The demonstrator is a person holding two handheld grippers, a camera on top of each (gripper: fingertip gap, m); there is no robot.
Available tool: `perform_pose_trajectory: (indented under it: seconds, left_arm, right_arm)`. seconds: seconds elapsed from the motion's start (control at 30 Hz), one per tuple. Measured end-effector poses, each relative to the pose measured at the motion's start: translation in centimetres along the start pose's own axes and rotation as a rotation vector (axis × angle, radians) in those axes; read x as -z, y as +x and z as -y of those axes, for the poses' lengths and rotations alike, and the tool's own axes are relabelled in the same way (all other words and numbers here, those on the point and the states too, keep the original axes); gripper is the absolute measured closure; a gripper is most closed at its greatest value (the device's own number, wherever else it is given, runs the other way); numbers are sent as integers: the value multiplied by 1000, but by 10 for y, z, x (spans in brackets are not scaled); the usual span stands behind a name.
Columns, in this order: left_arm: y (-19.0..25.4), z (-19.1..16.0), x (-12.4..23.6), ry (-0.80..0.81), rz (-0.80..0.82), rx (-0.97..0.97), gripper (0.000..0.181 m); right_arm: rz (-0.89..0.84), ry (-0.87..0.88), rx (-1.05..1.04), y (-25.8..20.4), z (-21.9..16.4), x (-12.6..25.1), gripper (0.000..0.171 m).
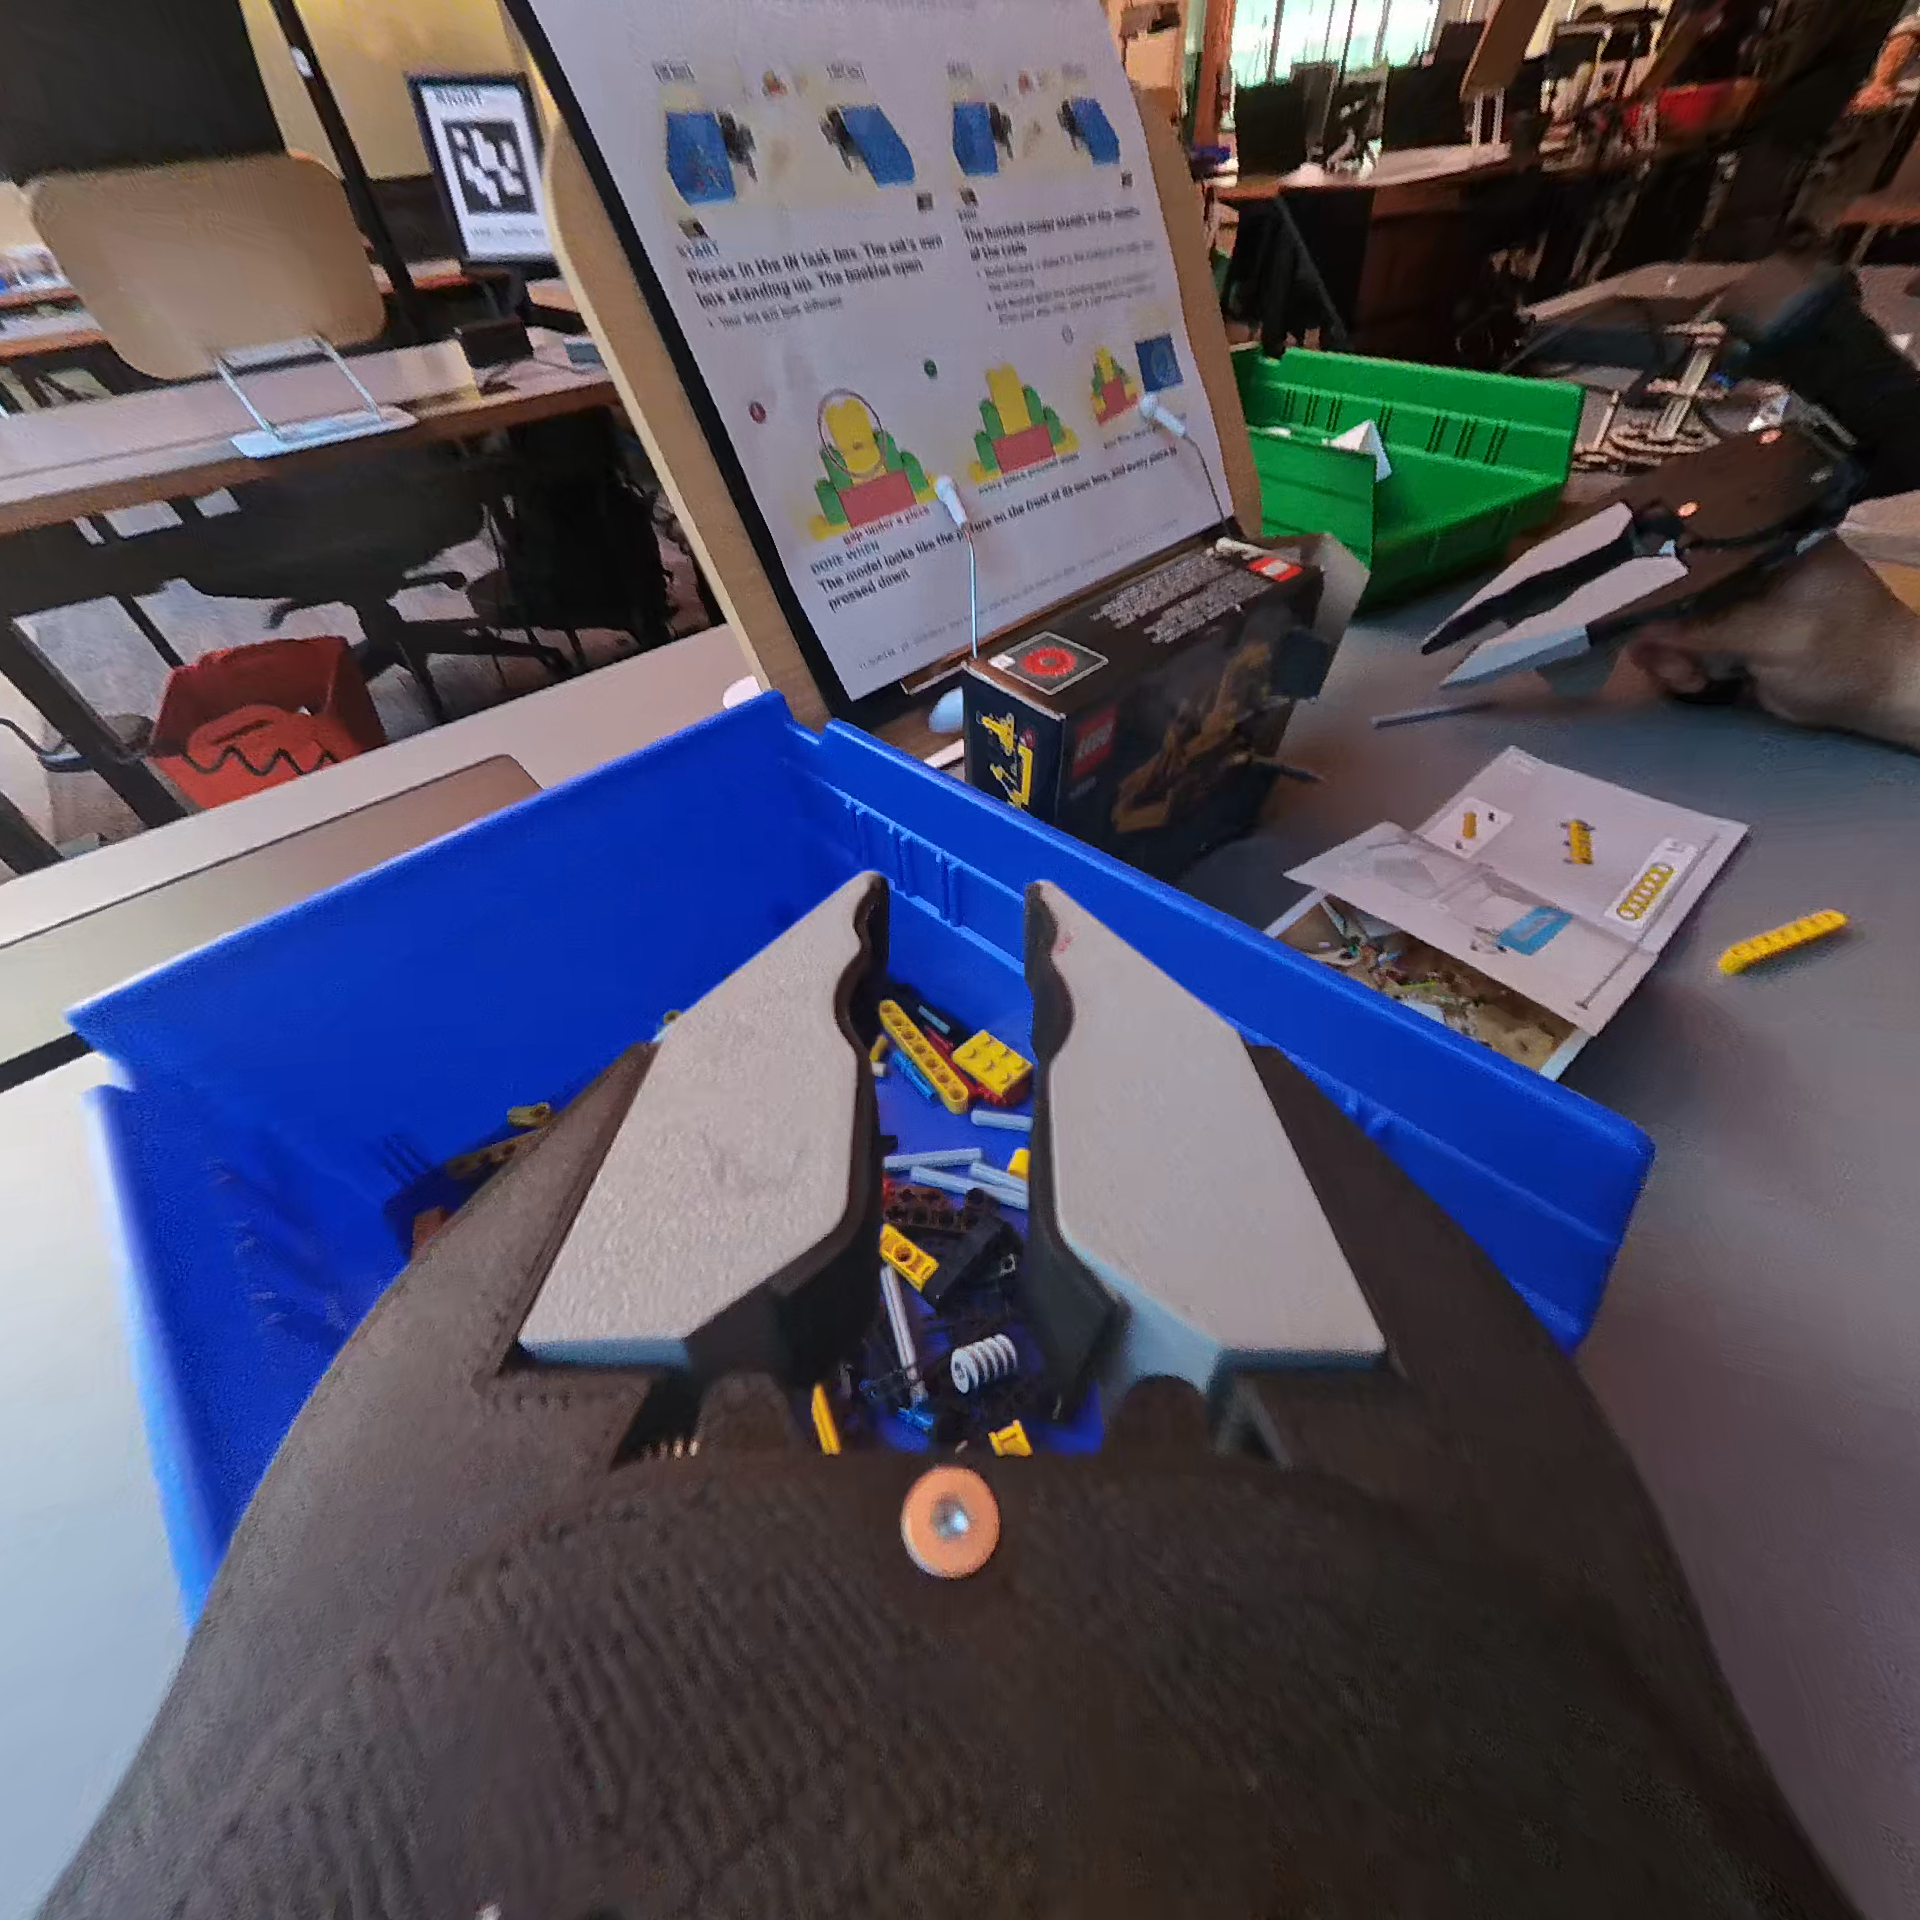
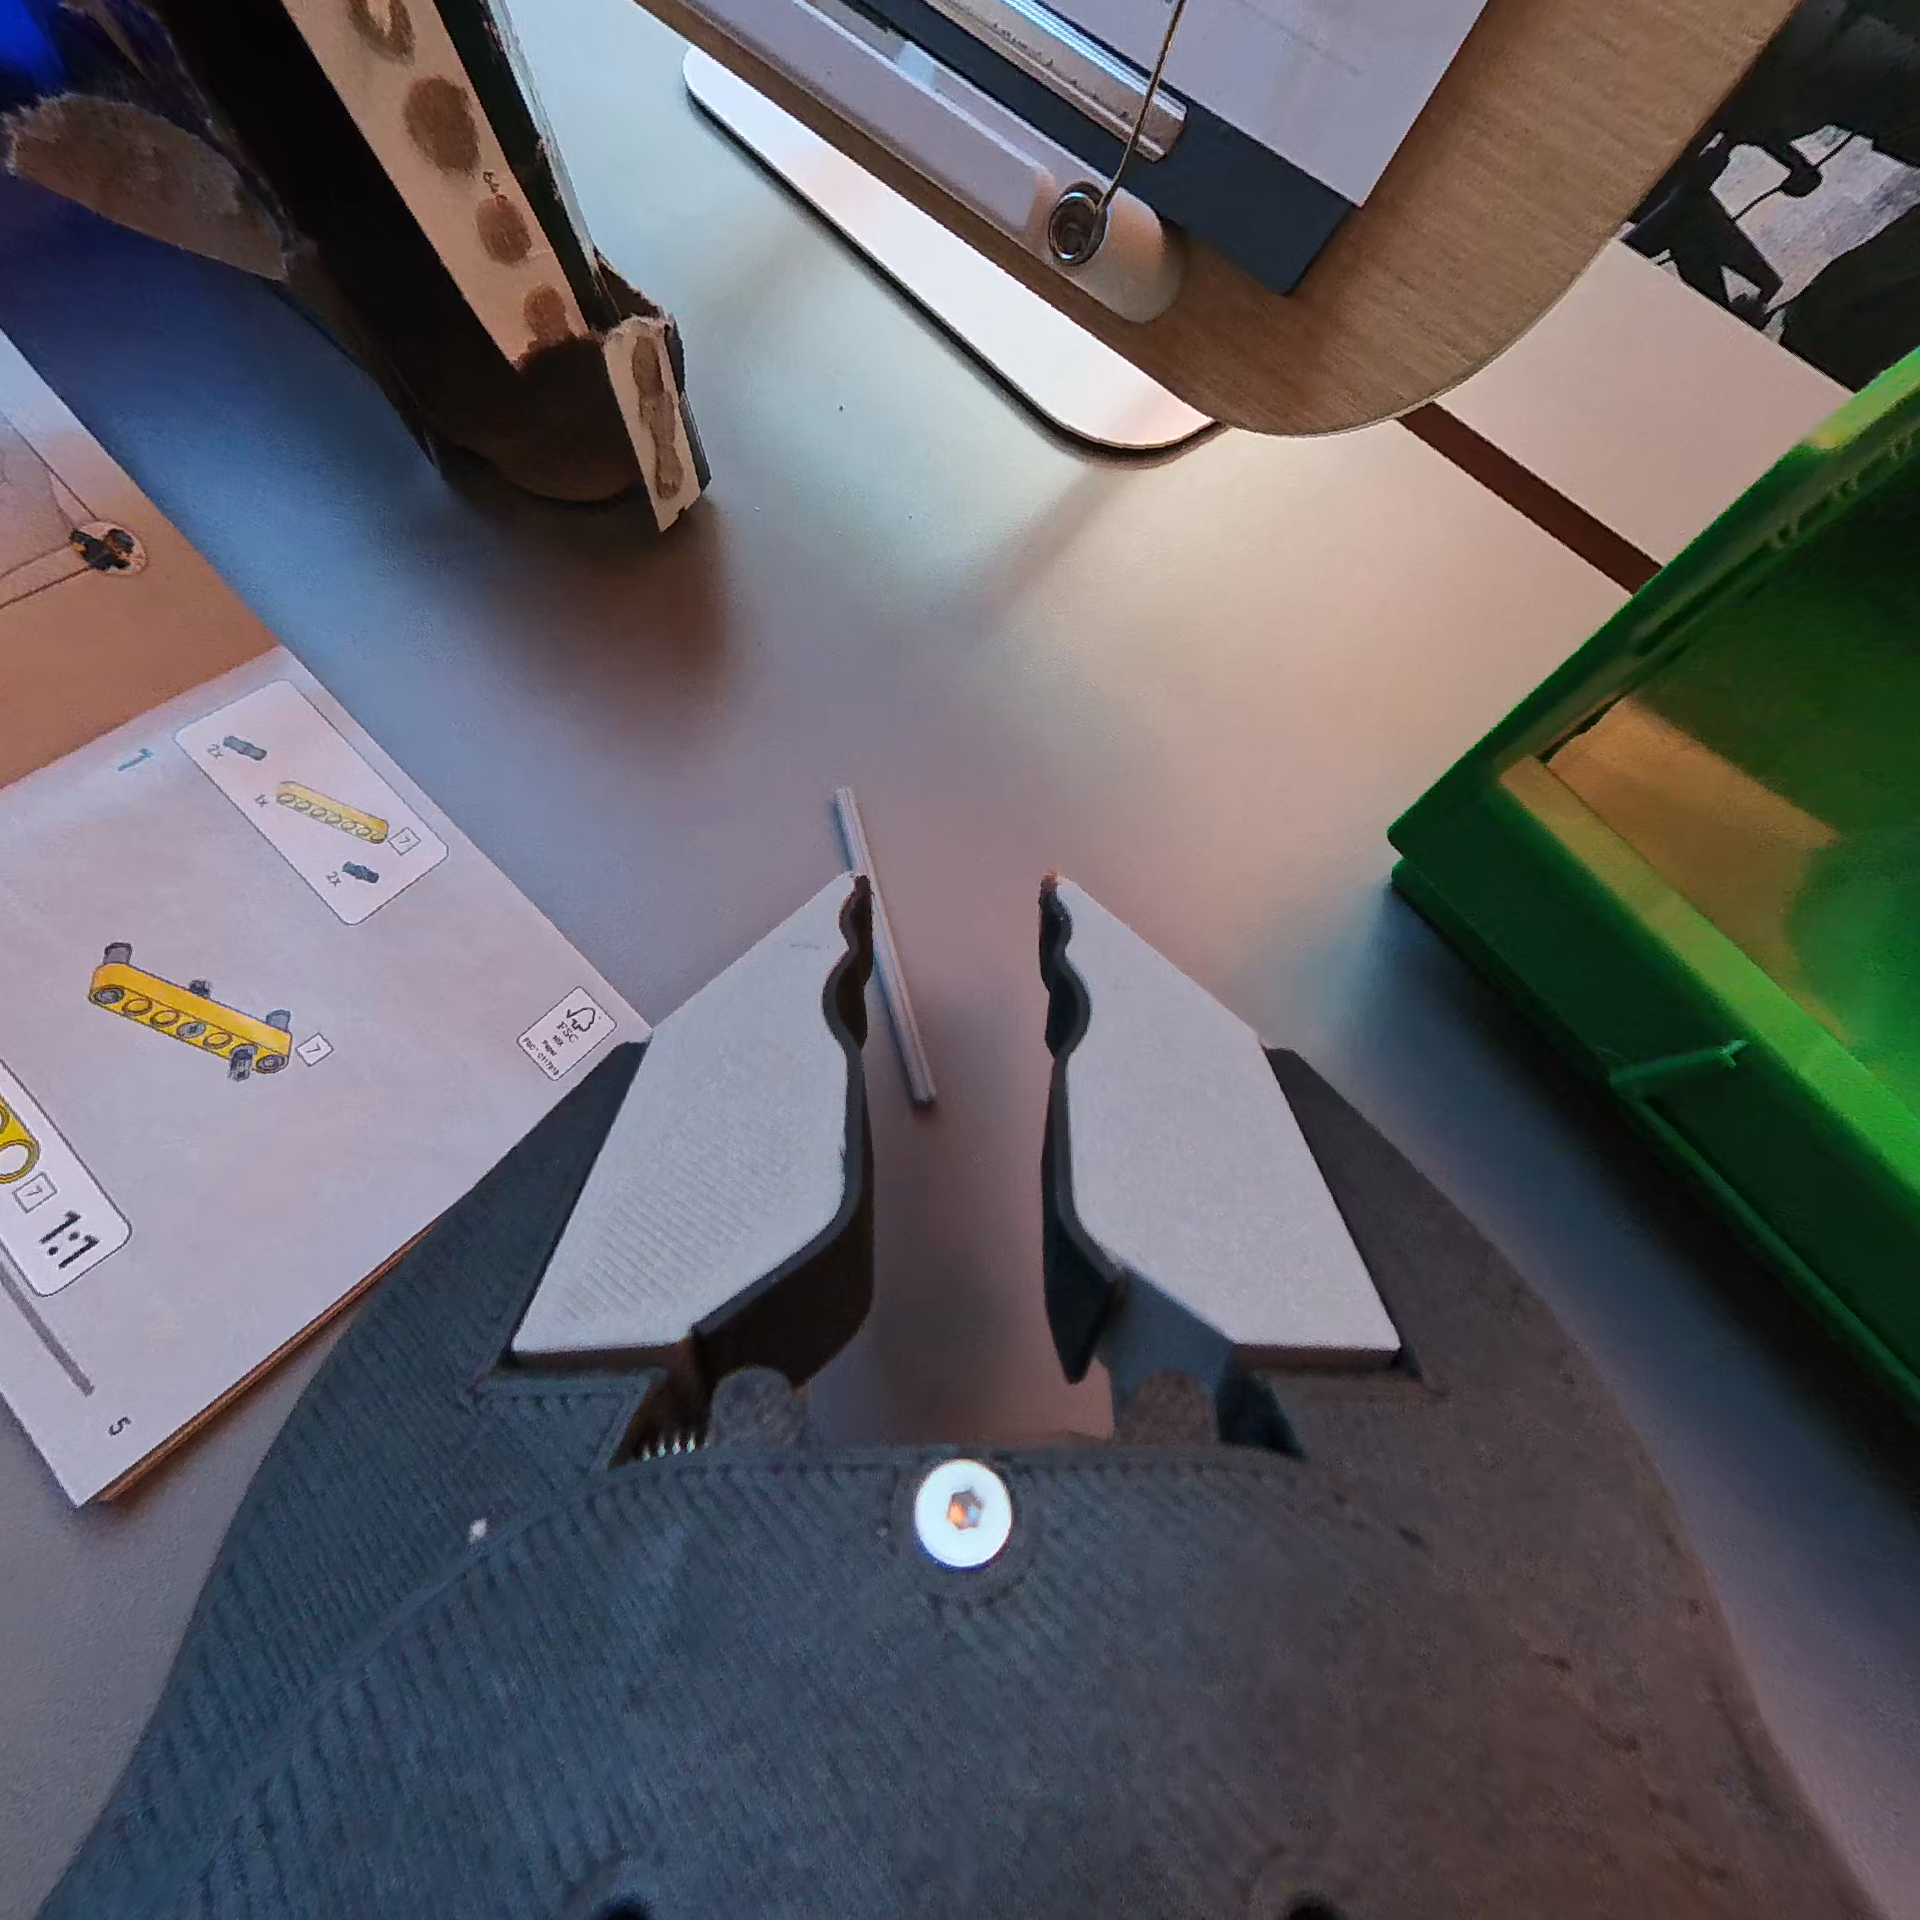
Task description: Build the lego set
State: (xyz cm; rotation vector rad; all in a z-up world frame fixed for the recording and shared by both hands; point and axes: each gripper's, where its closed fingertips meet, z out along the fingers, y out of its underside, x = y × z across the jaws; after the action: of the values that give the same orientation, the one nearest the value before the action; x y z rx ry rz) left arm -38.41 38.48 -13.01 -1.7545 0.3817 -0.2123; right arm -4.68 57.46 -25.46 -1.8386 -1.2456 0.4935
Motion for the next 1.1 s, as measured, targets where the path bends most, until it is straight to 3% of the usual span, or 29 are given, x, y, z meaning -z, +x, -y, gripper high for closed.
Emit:
perform_pose_trajectory:
  seconds: [0.3,0.47,0.73,1.0,1.1]
  left_arm:
    - [-10,-39,-22,-181,39,15,160]
    - [4,-50,-40,-309,-54,98,159]
    - [22,-79,-58,-571,-170,-40,165]
    - [21,-87,-56,-505,-189,-51,169]
    - [20,-95,-54,-549,-179,-70,168]
  right_arm:
    - [-11,14,23,-1,2,1,143]
    - [-52,30,67,-1,4,3,143]
    - [-99,42,123,-2,6,5,143]
    - [-82,54,92,-1,7,6,143]
    - [-77,41,87,-1,5,5,142]
